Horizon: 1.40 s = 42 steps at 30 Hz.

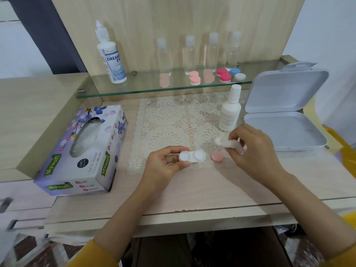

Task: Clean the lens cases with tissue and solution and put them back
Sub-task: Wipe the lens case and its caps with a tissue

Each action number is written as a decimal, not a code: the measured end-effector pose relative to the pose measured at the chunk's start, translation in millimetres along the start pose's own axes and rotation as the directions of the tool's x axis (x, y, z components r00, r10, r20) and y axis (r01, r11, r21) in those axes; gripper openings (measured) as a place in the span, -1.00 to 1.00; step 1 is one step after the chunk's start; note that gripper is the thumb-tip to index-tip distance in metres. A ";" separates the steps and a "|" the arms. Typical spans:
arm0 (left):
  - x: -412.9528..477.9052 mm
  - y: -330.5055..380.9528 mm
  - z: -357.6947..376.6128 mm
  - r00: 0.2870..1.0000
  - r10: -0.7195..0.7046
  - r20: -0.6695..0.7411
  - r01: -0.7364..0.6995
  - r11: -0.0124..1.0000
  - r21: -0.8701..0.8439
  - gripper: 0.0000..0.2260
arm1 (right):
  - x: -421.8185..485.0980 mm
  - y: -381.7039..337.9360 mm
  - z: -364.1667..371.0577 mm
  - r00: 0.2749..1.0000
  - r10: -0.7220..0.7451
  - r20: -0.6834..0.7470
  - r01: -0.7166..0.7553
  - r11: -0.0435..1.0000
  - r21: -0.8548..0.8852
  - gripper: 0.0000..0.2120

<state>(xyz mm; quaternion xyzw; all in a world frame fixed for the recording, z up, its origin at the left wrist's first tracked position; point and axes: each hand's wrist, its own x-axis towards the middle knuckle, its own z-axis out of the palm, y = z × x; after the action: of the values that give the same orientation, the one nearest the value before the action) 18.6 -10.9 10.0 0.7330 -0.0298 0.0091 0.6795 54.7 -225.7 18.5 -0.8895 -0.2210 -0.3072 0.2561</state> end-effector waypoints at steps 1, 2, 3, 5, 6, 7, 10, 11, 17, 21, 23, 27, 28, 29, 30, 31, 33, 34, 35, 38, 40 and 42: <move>0.4 0.4 0.1 1.000 0.005 -0.001 -0.005 1.000 -0.001 -0.74 | 1.1 1.7 -0.6 1.000 0.015 -0.027 -0.016 0.999 -0.035 -0.76; 0.8 0.9 0.8 1.000 0.009 0.000 -0.009 1.000 -0.001 -0.74 | 1.9 1.5 -0.6 0.998 0.034 -0.048 -0.035 0.999 -0.031 -0.77; 1.2 1.5 2.2 1.000 0.010 0.004 -0.010 1.000 -0.003 -0.74 | 2.0 -1.0 0.3 0.997 0.041 -0.062 -0.041 0.999 0.000 -0.79; 1.7 2.3 6.3 1.000 0.007 0.014 -0.006 1.000 -0.014 -0.74 | -1.4 -8.9 5.9 0.998 -0.025 -0.055 0.029 0.996 0.087 -0.85; 1.8 2.5 8.0 1.000 0.004 0.017 -0.004 1.000 -0.021 -0.74 | -5.6 -12.8 9.5 0.995 -0.094 -0.034 0.097 0.988 0.123 -0.90; 2.0 2.4 9.0 1.000 0.003 0.017 -0.002 1.000 -0.027 -0.75 | -10.1 -16.3 12.8 0.988 -0.153 0.001 0.151 0.976 0.156 -0.94; 1.2 1.2 7.7 1.000 0.011 0.011 -0.011 1.000 -0.027 -0.75 | -17.7 -18.9 15.7 0.985 -0.154 0.076 0.131 0.960 0.248 -0.75; 0.4 0.9 6.7 1.000 0.014 0.013 -0.014 1.000 -0.023 -0.75 | -18.2 -18.7 15.6 0.989 -0.124 0.074 0.099 0.954 0.281 -0.72; -1.5 -0.7 6.7 1.000 0.013 0.023 -0.013 1.000 -0.003 -0.75 | -18.6 -21.8 19.9 0.998 -0.034 0.056 0.010 0.928 0.373 -0.82; -2.0 -2.1 5.2 0.999 0.013 0.034 -0.013 1.000 0.001 -0.76 | -24.7 -22.0 25.1 0.997 -0.053 0.062 0.028 0.935 0.354 -0.75; -1.9 -2.4 4.6 0.999 0.009 0.046 -0.008 1.000 -0.013 -0.78 | -28.1 -23.1 28.4 0.997 -0.050 0.064 0.024 0.932 0.362 -0.74; -1.0 -2.5 3.2 0.998 -0.010 0.056 0.012 1.000 -0.024 -0.78 | -29.4 -22.2 32.9 0.997 -0.059 0.048 0.037 0.928 0.372 -0.85; -1.0 -2.7 3.4 0.998 -0.013 0.059 0.014 1.000 -0.014 -0.79 | -29.6 -21.0 34.0 0.997 -0.057 0.045 0.037 0.932 0.361 -0.89; -1.2 -2.7 4.0 0.998 -0.012 0.063 0.013 1.000 -0.003 -0.79 | -29.6 -19.9 35.0 0.998 -0.054 0.041 0.037 0.935 0.353 -0.92; -1.5 -2.8 4.5 0.998 -0.011 0.066 0.011 1.000 0.007 -0.78 | -30.0 -19.1 35.9 0.998 -0.054 0.036 0.038 0.936 0.350 -0.93; -1.7 -2.8 4.9 0.998 -0.011 0.067 0.011 1.000 0.013 -0.78 | -30.1 -18.8 36.4 0.998 -0.059 0.029 0.045 0.936 0.348 -0.94; -1.3 -3.0 4.9 0.998 -0.013 0.062 0.012 1.000 0.018 -0.76 | -30.7 -19.1 37.4 0.998 -0.068 0.015 0.058 0.938 0.342 -0.93; -0.8 -3.1 4.8 0.998 -0.013 0.059 0.012 1.000 0.018 -0.76 | -30.7 -19.6 37.7 0.998 -0.068 0.013 0.060 0.938 0.342 -0.92; -0.3 -3.3 4.8 0.998 -0.013 0.056 0.012 1.000 0.017 -0.76 | -30.7 -19.8 37.6 0.998 -0.068 0.012 0.060 0.938 0.342 -0.91; 0.2 -3.4 4.5 0.999 -0.022 0.050 0.021 1.000 0.014 -0.76 | -31.1 -20.9 37.0 0.996 -0.087 0.003 0.081 0.940 0.331 -0.89; -0.4 -3.5 4.7 0.998 -0.026 0.049 0.025 0.999 0.029 -0.76 | -31.1 -20.4 36.9 0.996 -0.094 -0.003 0.090 0.941 0.327 -0.90; -0.8 -3.5 5.1 0.998 -0.024 0.051 0.022 0.999 0.041 -0.76 | -30.5 -19.7 37.6 0.997 -0.080 -0.004 0.076 0.937 0.341 -0.94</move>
<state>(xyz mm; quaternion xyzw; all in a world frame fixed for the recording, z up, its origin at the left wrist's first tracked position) 17.8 -15.7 6.1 0.7468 -0.0386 -0.0170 0.6637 38.4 -195.5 -20.9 -0.8238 -0.3074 -0.2696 0.3927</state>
